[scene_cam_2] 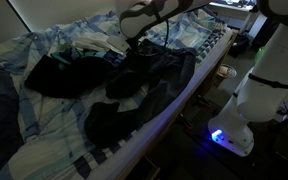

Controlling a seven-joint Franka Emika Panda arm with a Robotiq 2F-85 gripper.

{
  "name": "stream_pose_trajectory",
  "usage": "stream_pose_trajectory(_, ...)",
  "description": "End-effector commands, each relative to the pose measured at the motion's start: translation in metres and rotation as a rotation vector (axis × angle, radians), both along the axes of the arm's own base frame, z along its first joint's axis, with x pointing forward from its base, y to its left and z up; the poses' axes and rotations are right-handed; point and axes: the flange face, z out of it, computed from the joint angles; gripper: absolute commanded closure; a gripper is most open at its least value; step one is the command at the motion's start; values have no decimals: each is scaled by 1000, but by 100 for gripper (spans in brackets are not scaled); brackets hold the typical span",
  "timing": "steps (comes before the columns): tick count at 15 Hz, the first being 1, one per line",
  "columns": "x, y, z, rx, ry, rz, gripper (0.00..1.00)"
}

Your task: Lay the blue jeans out on the bed

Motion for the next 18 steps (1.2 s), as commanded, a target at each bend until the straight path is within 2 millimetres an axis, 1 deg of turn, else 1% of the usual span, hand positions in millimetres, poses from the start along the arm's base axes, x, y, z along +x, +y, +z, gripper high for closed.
stream_pose_trajectory(1, -32, -20, 3, 11, 39, -75, 0)
stream_pose_trajectory(5, -49, -43, -5, 1, 71, -101, 0)
stream_pose_trajectory(8, -53, -60, -8, 11, 50, -109, 0)
stream_pose_trajectory(12, -45, -68, -16, 22, 2, -109, 0)
stream_pose_trajectory(18, -28, -67, -37, 37, -77, -100, 0)
